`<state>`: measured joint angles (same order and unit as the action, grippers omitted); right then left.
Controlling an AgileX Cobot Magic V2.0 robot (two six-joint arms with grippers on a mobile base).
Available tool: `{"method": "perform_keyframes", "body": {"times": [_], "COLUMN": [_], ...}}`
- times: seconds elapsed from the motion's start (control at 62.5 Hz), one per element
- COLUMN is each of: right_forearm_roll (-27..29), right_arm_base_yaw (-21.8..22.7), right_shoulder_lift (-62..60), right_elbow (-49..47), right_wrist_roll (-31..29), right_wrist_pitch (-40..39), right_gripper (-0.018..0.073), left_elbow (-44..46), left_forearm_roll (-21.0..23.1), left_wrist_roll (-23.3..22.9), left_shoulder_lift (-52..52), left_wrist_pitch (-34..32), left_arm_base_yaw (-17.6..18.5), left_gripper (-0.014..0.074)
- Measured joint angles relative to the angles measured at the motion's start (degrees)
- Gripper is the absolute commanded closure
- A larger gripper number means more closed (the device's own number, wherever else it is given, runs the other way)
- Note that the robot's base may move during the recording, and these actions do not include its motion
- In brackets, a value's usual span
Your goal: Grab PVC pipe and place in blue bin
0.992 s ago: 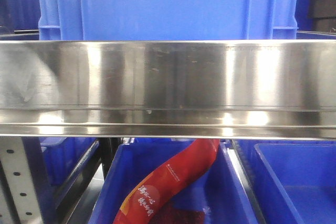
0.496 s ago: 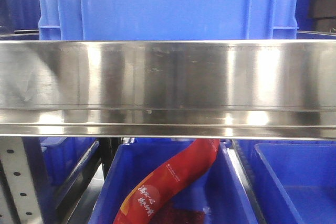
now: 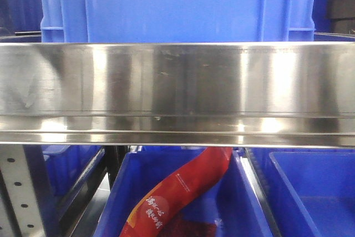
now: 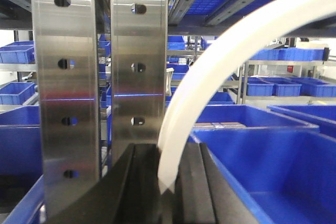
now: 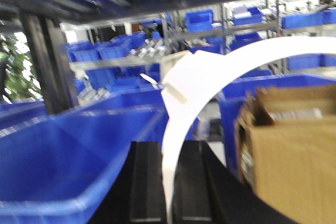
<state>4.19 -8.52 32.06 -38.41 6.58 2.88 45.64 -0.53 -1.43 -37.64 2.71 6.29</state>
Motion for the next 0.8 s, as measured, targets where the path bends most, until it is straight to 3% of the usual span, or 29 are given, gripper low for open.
{"method": "perform_keyframes", "body": {"times": [0.256,0.624,0.8], "right_forearm_roll": [-0.64,-0.97,-0.42], "right_arm_base_yaw": [-6.35,-18.98,-24.20], "right_shoulder_lift": [4.63,19.91,27.04], "right_elbow": [-9.46,-18.10,-23.67], "right_wrist_roll": [0.00,0.00,0.00], "right_wrist_pitch": [0.59,0.76,3.13], "right_gripper": [0.0720,0.0720,0.0720], "left_elbow": [8.74,18.52,25.62], "left_forearm_roll": [2.08,2.39,2.39], "left_wrist_roll": [0.00,0.00,0.00], "left_shoulder_lift": [-4.22,-15.49,-23.39], "left_wrist_pitch": [6.29,9.41,14.81], "left_arm_base_yaw": [1.97,16.25,19.72], "left_gripper": [0.0707,0.0707,0.0707]}}
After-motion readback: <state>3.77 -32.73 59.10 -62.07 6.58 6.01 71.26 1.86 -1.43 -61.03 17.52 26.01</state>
